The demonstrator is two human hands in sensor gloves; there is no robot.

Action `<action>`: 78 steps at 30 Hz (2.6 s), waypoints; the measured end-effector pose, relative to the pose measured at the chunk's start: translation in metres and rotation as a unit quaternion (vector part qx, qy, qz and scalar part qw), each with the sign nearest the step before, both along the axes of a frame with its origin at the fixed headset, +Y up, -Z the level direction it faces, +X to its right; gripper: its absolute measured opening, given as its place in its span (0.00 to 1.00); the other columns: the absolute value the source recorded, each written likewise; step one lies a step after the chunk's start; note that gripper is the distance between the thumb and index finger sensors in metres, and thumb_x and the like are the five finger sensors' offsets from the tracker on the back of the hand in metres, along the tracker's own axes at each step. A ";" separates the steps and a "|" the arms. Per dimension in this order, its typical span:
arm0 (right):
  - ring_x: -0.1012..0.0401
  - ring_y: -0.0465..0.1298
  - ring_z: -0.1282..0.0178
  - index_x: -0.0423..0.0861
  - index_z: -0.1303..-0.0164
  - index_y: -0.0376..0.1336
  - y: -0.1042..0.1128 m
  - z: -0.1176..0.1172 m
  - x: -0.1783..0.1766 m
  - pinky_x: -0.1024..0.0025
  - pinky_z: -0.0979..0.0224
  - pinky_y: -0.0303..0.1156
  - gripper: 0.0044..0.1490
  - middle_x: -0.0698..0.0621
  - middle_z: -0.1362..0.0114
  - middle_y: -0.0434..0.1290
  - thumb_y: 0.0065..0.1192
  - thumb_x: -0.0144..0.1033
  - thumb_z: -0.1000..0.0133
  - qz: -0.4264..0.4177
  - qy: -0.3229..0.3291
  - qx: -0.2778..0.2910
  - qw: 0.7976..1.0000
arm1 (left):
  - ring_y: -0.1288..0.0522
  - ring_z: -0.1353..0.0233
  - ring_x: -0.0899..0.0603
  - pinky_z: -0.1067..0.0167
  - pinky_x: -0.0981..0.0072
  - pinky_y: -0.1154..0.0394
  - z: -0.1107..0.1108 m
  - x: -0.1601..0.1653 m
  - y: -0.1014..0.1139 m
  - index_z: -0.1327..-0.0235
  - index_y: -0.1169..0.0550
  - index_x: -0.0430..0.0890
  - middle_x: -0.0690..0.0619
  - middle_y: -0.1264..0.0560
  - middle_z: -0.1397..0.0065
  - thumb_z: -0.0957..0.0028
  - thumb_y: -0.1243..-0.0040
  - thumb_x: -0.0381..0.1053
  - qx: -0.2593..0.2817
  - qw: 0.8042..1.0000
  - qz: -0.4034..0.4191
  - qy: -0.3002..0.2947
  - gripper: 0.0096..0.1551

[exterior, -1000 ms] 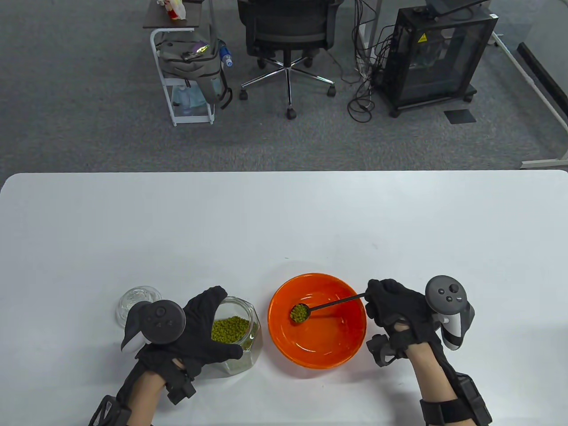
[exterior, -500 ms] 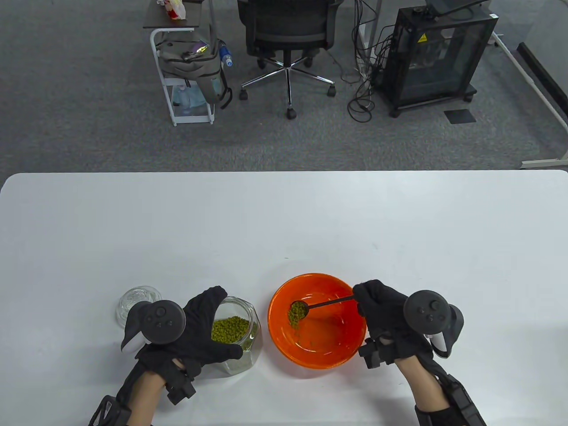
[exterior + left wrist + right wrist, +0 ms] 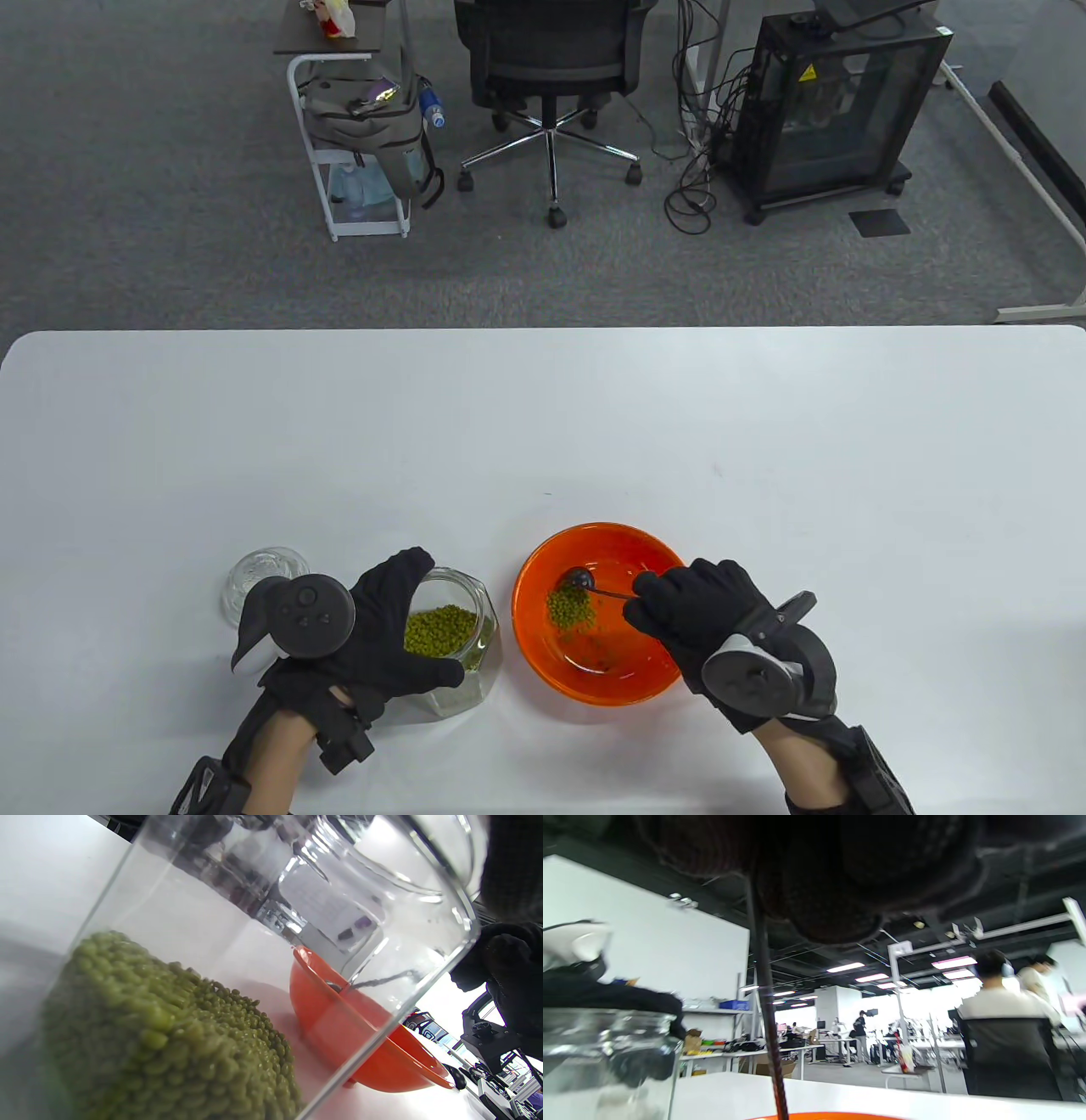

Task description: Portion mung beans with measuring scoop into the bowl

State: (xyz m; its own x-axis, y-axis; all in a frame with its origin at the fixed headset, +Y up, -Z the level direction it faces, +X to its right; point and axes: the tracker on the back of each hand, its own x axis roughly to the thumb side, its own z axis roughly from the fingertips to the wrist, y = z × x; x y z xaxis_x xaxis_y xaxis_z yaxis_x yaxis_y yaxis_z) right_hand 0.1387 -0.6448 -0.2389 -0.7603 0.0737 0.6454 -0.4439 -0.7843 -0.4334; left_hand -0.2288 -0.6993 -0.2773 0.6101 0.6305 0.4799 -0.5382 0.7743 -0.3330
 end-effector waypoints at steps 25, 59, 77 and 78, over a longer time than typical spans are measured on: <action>0.59 0.83 0.83 0.41 0.69 0.79 -0.004 -0.026 0.076 0.64 0.73 0.81 0.26 0.49 0.75 0.87 0.69 0.54 0.49 -0.295 -0.142 -0.048 0.944 | 0.43 0.20 0.19 0.28 0.22 0.43 0.000 0.000 0.000 0.21 0.54 0.33 0.30 0.50 0.17 0.57 0.29 0.83 0.000 1.000 -0.002 0.000 0.80; 0.59 0.83 0.83 0.40 0.67 0.79 0.044 -0.047 -0.023 0.65 0.73 0.80 0.26 0.48 0.74 0.87 0.68 0.52 0.47 -0.395 0.005 -0.280 0.875 | 0.43 0.20 0.19 0.28 0.21 0.43 0.000 0.000 0.000 0.21 0.54 0.33 0.30 0.50 0.17 0.57 0.29 0.83 -0.001 1.000 -0.003 -0.001 0.80; 0.57 0.84 0.76 0.42 0.61 0.79 0.084 -0.031 -0.144 0.63 0.67 0.81 0.26 0.47 0.67 0.87 0.68 0.54 0.47 -0.022 -0.018 -0.165 0.986 | 0.43 0.20 0.19 0.28 0.21 0.43 0.000 0.000 0.000 0.21 0.54 0.33 0.30 0.50 0.17 0.57 0.29 0.83 -0.002 1.000 -0.005 -0.002 0.80; 0.57 0.84 0.76 0.42 0.62 0.79 0.084 -0.030 -0.149 0.63 0.67 0.81 0.26 0.47 0.67 0.88 0.68 0.54 0.47 -0.008 -0.021 -0.159 0.987 | 0.43 0.20 0.19 0.28 0.21 0.43 0.000 0.000 0.000 0.21 0.54 0.33 0.30 0.50 0.17 0.57 0.29 0.83 -0.002 1.000 -0.004 -0.002 0.80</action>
State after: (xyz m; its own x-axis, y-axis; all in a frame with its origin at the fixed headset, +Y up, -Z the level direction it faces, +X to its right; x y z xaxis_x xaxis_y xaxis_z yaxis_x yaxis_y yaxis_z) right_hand -0.0104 -0.5610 -0.2694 -0.7833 0.2804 0.5548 -0.4442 -0.8768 -0.1841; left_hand -0.2292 -0.6993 -0.2778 0.6134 0.6276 0.4795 -0.5300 0.7772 -0.3392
